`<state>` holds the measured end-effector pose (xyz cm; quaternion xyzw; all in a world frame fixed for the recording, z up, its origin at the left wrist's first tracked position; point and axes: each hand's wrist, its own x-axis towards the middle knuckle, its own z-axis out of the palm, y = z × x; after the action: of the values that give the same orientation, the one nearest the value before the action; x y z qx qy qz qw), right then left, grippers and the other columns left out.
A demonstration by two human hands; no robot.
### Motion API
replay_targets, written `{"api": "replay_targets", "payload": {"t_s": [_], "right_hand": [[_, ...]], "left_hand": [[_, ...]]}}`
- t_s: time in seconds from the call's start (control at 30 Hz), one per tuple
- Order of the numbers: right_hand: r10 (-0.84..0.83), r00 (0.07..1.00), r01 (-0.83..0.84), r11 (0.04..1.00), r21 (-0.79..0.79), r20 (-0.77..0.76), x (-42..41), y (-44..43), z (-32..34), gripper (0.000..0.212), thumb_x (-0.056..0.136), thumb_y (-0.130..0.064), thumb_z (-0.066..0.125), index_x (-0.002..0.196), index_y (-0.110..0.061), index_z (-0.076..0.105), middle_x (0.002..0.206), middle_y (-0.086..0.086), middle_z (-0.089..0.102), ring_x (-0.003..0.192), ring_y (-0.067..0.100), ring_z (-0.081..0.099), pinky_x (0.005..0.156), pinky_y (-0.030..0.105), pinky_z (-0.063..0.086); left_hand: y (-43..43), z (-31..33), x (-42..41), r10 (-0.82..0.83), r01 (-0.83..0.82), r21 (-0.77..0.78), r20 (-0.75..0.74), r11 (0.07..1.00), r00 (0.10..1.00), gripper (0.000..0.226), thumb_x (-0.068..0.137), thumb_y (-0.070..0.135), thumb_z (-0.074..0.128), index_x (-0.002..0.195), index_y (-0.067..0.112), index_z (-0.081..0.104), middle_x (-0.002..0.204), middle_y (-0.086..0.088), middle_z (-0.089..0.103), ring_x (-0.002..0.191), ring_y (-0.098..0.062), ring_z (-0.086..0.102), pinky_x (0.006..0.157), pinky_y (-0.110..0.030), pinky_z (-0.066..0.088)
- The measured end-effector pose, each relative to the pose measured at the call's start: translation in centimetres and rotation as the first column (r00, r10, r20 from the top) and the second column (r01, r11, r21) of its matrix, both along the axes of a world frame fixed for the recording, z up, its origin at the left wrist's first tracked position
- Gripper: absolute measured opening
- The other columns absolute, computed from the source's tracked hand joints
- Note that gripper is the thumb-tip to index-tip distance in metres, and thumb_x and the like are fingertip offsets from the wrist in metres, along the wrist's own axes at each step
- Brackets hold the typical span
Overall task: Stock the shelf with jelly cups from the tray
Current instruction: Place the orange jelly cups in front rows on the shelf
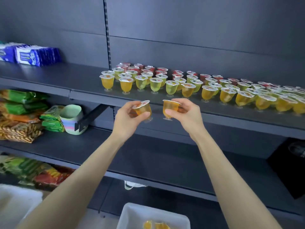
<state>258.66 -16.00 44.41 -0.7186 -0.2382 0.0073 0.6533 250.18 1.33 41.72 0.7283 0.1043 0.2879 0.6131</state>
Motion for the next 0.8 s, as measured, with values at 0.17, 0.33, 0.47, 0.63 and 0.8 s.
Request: {"api": "replay_targets", "payload": {"t_s": [0.17, 0.33, 0.47, 0.63, 0.8], "right_hand": [[-0.165, 0.971, 0.187, 0.975, -0.121, 0.171, 3.0, 4.3, 1.2, 0.039, 0.075, -0.010, 0.078, 0.110, -0.019, 0.063, 0.108, -0.008, 0.064, 0.095, 0.005, 0.062, 0.073, 0.009, 0.048], [-0.279, 0.897, 0.359, 0.912, -0.198, 0.342, 5.4, 8.1, 0.6, 0.037, 0.079, -0.010, 0.076, 0.113, -0.017, 0.063, 0.123, -0.004, 0.046, 0.106, 0.010, 0.052, 0.080, 0.004, 0.042], [-0.294, 0.825, 0.443, 0.867, -0.229, 0.483, 6.3, 9.7, -0.4, 0.033, 0.080, -0.010, 0.074, 0.110, -0.014, 0.061, 0.126, 0.002, 0.044, 0.113, 0.015, 0.051, 0.093, 0.024, 0.049], [-0.306, 0.765, 0.533, 0.795, -0.290, 0.566, 6.9, 10.8, -1.2, 0.036, 0.083, -0.014, 0.071, 0.114, -0.012, 0.053, 0.132, 0.005, 0.040, 0.105, 0.020, 0.055, 0.089, 0.037, 0.052], [-0.298, 0.755, 0.549, 0.775, -0.313, 0.584, 7.2, 11.1, -1.3, 0.036, 0.084, -0.015, 0.071, 0.115, -0.012, 0.052, 0.133, 0.007, 0.038, 0.102, 0.023, 0.057, 0.086, 0.043, 0.054]], "left_hand": [[3.7, 2.8, 4.7, -0.025, 0.014, 0.297, 0.036, 0.955, 0.999, 0.044, 0.075, 0.017, 0.079, 0.113, 0.016, 0.056, 0.093, 0.006, 0.065, 0.081, -0.004, 0.062, 0.074, -0.019, 0.052], [6.4, 2.7, 9.0, -0.004, -0.006, 0.466, 0.019, 0.885, 1.000, 0.045, 0.078, 0.021, 0.076, 0.116, 0.016, 0.052, 0.095, -0.005, 0.068, 0.085, -0.023, 0.065, 0.082, -0.041, 0.054], [7.5, 1.9, 10.5, -0.010, -0.019, 0.554, 0.050, 0.832, 0.999, 0.043, 0.083, 0.021, 0.071, 0.119, 0.014, 0.049, 0.101, -0.009, 0.067, 0.088, -0.026, 0.065, 0.083, -0.046, 0.053], [8.6, 1.0, 11.2, -0.028, -0.037, 0.560, 0.106, 0.828, 0.994, 0.043, 0.085, 0.021, 0.069, 0.123, 0.015, 0.048, 0.096, -0.010, 0.069, 0.081, -0.023, 0.067, 0.077, -0.044, 0.056], [8.7, 0.9, 11.3, -0.001, -0.064, 0.645, 0.100, 0.762, 0.995, 0.045, 0.088, 0.022, 0.065, 0.129, 0.018, 0.046, 0.098, -0.011, 0.068, 0.085, -0.026, 0.067, 0.077, -0.046, 0.055]]}}
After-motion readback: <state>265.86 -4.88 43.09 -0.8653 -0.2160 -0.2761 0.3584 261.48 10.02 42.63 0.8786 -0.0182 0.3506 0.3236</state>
